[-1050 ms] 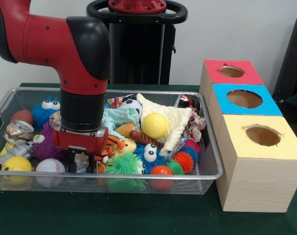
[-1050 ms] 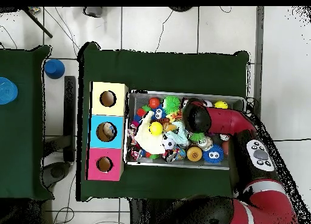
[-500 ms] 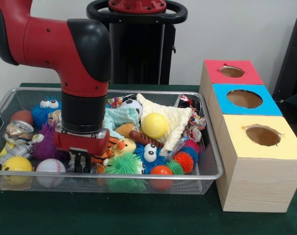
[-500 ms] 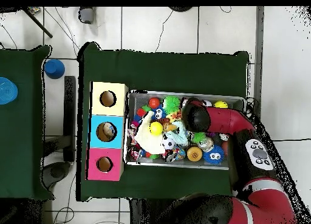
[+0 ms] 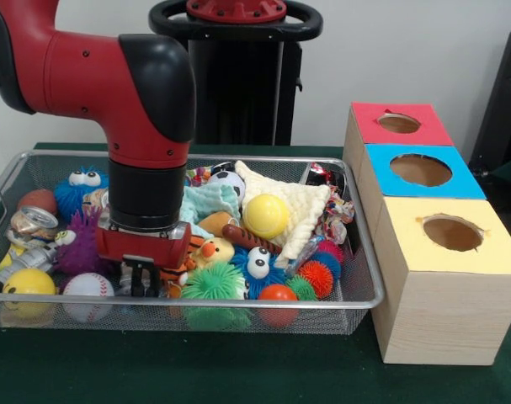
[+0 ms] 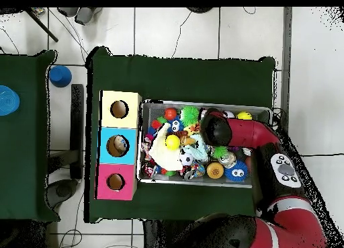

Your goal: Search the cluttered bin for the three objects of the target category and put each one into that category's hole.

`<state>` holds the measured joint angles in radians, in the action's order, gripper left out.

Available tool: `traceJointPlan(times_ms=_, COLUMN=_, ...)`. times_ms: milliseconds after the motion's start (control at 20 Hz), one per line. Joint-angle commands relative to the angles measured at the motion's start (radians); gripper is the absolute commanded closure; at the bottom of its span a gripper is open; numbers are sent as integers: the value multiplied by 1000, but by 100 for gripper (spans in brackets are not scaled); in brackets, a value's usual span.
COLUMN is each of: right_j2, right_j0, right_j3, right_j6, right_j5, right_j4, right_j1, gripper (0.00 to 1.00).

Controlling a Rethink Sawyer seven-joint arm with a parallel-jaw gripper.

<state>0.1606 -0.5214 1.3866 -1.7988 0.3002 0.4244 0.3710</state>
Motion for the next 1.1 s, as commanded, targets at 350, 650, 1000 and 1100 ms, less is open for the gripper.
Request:
traceJointPlan(times_ms=350, right_j2=15, right_j0=15, right_j3=33, right_j6=-29, right_j5=127, right_j4=-8, right_j1=-74, gripper=0)
traceJointPlan(times_ms=650, right_j2=8, right_j0=14, right_j3=50, right_j6=-40, right_j5=118, right_j4=-9, right_j1=-70, gripper=0)
traceJointPlan(times_ms=1000, right_j2=19, right_j0=11, right_j3=39, right_j6=12, right_j5=241, right_j4=-27, right_j1=-69, gripper=0)
traceJointPlan(times_ms=1100, right_j2=23, right_j0=8, right_j3=50, right_j6=49, right_j5=267, right_j4=-14, right_j1=-65, gripper=0)
